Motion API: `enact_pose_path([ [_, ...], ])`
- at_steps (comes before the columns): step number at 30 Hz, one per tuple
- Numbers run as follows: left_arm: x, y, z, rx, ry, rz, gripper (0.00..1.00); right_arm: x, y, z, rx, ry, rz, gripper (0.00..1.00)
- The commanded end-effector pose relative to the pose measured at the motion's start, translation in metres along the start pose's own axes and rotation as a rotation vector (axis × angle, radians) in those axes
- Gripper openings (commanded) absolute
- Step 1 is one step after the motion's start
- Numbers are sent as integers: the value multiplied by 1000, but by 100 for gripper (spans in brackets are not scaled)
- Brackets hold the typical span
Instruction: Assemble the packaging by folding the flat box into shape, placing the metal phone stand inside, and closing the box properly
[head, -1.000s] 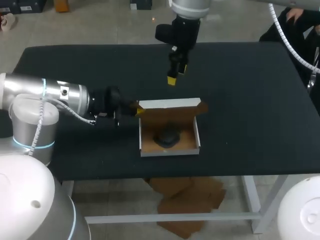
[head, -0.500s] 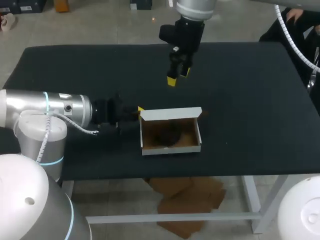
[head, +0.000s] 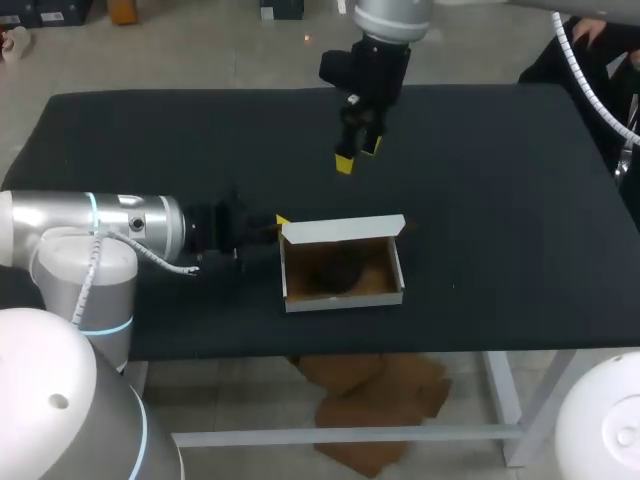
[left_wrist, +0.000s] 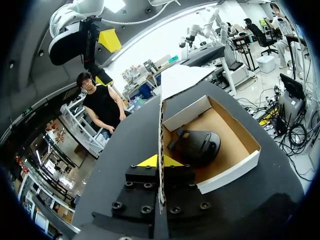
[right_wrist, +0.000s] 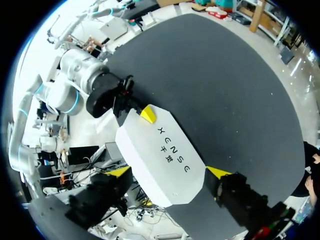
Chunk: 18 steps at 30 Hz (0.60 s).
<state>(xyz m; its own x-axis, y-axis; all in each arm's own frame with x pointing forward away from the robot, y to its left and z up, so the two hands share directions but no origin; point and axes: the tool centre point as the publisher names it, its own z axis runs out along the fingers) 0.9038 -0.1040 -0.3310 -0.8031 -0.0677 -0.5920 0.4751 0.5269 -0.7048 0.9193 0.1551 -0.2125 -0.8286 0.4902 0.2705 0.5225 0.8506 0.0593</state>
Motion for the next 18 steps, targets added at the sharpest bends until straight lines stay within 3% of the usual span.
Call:
enact_pose_path([
  [1, 1, 2, 1, 1, -2, 1, 0, 1, -1, 0, 10, 11, 22, 100],
  [3, 2, 1, 1, -5, -15, 23, 0, -1, -2, -1, 18, -27, 129, 100],
  [5, 5, 2, 2, -14, -27, 46, 0, -7, -4, 0, 23, -57, 327, 100],
  [7, 7, 4, 1, -28, -58, 76, 0, -7, -9, -1, 0, 10, 411, 100],
  [8, 8, 5, 1, -19, -63, 79, 0, -8, -12, 0, 3, 2, 479, 100],
  [13, 14, 8, -1, -20, -96, 138, 0, 1, -24, 9, -7, 74, 657, 100],
  [15, 18, 7, -1, -12, -102, 162, 0, 6, -28, 13, -16, 110, 673, 100],
  [18, 22, 6, -2, 9, -112, 193, 0, 9, -30, 14, -17, 74, 699, 100],
])
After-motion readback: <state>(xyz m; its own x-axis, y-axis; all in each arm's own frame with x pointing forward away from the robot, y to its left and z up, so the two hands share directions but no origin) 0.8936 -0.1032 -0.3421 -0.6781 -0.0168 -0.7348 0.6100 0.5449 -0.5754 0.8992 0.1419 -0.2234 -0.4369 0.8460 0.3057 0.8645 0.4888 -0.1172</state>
